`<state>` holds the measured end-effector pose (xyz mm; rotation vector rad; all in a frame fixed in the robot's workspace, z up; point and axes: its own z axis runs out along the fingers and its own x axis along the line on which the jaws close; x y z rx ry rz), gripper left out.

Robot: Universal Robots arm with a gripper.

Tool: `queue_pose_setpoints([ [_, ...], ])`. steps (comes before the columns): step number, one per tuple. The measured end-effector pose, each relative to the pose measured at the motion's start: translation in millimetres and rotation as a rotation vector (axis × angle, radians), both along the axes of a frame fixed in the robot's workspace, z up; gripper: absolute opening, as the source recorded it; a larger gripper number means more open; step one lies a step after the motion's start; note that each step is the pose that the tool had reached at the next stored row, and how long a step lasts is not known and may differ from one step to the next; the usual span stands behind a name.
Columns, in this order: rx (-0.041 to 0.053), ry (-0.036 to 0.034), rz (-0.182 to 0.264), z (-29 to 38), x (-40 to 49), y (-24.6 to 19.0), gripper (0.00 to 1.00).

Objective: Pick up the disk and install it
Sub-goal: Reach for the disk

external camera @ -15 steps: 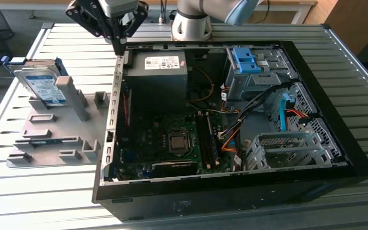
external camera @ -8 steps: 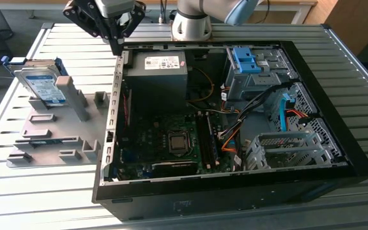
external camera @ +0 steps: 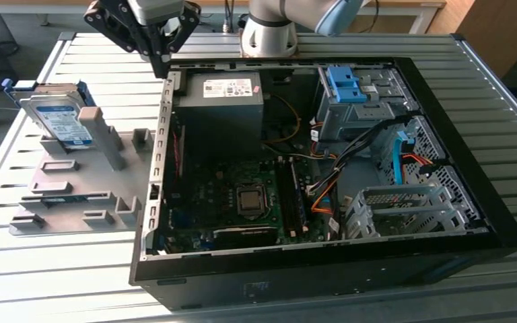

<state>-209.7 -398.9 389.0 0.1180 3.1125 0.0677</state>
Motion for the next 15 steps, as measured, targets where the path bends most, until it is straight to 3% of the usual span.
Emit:
queue_pose_setpoints([
  [15, 0.0000, 0.0000, 0.000, -0.3, -9.7, 0.0, 0.11],
])
